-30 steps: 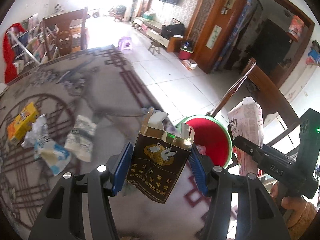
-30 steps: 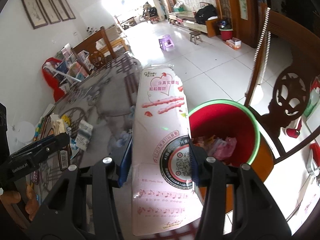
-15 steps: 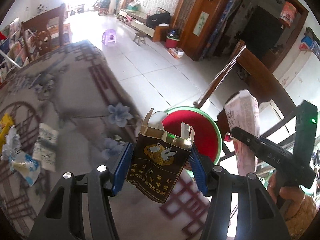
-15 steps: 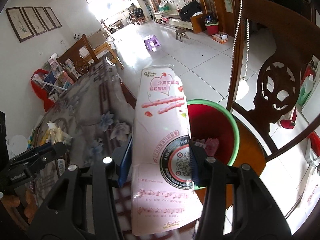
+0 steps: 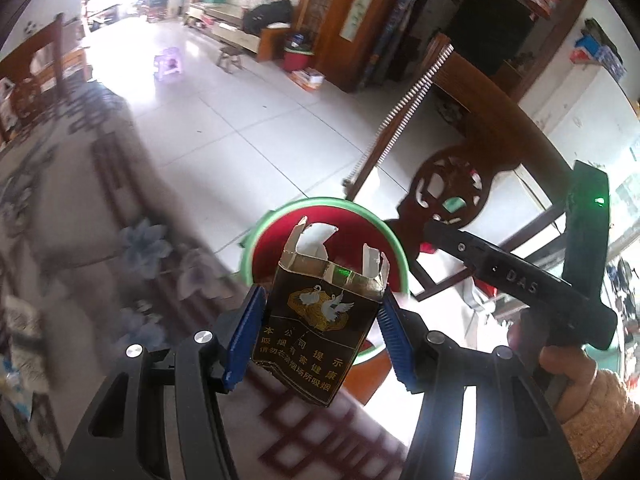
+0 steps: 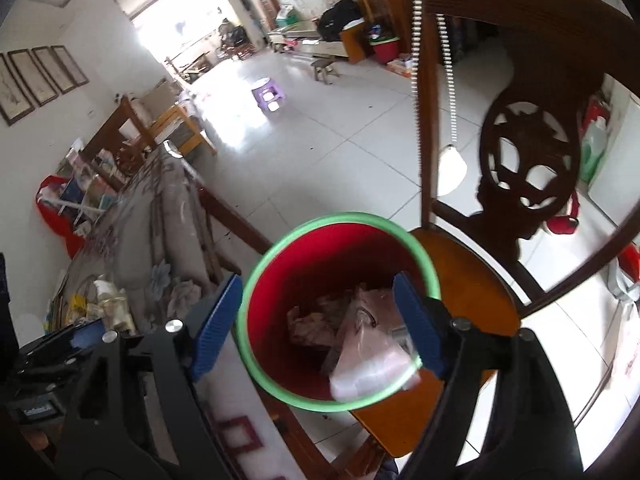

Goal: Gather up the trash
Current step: 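Carry the cigarette box and pink-white carton to the red bucket and release both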

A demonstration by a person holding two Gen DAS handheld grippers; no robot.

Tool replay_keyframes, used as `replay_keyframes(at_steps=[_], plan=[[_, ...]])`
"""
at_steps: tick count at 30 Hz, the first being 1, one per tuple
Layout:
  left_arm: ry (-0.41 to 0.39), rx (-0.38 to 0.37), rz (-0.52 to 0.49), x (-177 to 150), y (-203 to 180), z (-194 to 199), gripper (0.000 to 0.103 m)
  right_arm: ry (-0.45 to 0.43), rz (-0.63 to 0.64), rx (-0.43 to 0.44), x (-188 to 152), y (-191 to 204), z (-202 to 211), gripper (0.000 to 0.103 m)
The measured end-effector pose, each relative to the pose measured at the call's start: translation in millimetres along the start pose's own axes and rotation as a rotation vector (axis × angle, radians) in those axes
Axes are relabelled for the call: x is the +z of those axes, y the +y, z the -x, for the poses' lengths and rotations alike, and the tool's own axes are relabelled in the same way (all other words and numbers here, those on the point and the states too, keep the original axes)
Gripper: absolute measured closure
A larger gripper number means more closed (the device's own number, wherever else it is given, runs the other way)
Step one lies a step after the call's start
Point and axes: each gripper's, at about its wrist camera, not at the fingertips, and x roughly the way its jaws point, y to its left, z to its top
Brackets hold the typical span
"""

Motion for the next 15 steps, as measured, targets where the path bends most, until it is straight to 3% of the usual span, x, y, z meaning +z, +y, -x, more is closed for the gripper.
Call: replay_keyframes(at_steps=[8,9,11,15], plan=[[0.017,-0.057,-0.071,23,-35,-32,0.048,-0.015,-0.113,-0.033,-7,-32,16,0.027],[0.018,-0.059,-0.075,24,-37,-34,0.045,-0.021,-0.117,-0.035,-6,-33,19,0.027],[0.006,-0.061,-0.077,26,-42,-33,0.028,-0.035,-0.118,-0.038,-5,-34,23,0.027],[-0.028,-0.032,-0.080,27,-44,-23,0.024,-0.044,-0.120,-0.035,-5,-34,28,0.027]])
